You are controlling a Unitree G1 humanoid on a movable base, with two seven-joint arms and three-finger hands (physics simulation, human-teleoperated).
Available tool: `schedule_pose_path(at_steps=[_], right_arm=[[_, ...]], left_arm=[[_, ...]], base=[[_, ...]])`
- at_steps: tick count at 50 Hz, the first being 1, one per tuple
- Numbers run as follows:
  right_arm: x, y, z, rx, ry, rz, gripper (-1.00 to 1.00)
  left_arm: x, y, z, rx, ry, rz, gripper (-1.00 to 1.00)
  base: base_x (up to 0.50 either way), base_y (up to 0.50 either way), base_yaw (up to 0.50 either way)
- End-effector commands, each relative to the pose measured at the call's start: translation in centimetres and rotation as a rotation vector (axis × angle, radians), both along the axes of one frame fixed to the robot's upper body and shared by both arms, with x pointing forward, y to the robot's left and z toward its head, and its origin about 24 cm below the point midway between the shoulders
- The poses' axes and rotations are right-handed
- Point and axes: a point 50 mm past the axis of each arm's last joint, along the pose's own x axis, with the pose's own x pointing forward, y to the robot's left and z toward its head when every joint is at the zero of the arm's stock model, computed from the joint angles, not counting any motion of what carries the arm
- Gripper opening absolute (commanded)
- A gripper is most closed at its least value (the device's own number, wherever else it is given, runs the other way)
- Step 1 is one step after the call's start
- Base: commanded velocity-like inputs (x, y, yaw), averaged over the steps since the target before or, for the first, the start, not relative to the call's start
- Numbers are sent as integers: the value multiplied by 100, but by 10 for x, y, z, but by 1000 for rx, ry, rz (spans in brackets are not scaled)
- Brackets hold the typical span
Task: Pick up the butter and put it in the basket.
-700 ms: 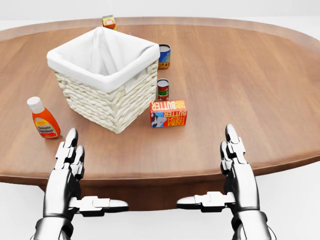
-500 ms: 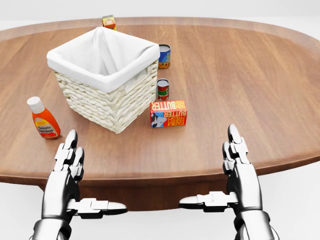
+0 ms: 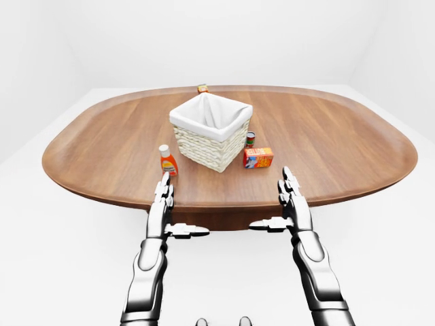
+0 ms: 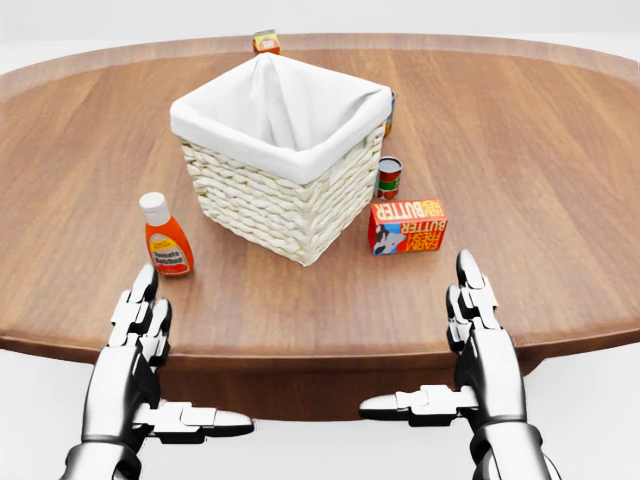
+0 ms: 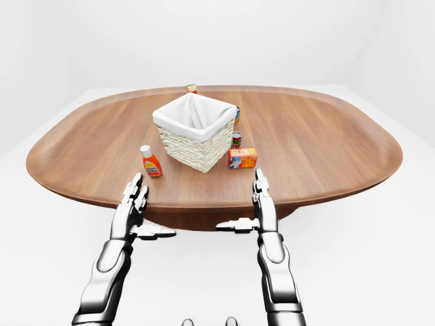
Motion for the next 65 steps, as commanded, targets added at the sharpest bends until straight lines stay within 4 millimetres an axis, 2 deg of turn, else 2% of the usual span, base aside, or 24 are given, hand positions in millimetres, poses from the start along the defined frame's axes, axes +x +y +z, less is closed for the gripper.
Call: schedule_pose_path(at_steps=[1, 13, 19, 31, 39, 42, 52, 58, 65], right_arm=[[-1, 0, 0, -1, -1, 0, 100], [-2, -3, 4, -16, -5, -19, 100], [-2, -5, 12, -20, -13, -24, 100], [-7, -11, 68, -46, -251, -14, 100], [-6, -16, 103, -88, -397, -13, 100], [-6, -17, 113, -99, -438, -7, 100], [1, -20, 137, -139, -530, 27, 100], [6, -23, 146, -164, -557, 32, 100], [0, -23, 155, -191, -599, 37, 100]], left_arm=[[-1, 1, 1, -3, 1, -4, 100], [-2, 2, 7, -10, -8, -5, 100], [-2, 4, 15, -7, -16, -6, 100], [-3, 8, 53, 16, -173, 3, 100], [-2, 11, 86, 33, -316, 3, 100], [-1, 11, 104, 40, -392, 0, 100], [7, 20, 142, 41, -548, 30, 100], [9, 20, 145, 30, -557, 6, 100], [12, 22, 143, 30, -543, 5, 100]], base=[[1, 50, 0], [1, 50, 0], [0, 14, 0], [0, 0, 0], [0, 0, 0], [0, 0, 0], [0, 0, 0], [0, 0, 0], [36, -19, 0]])
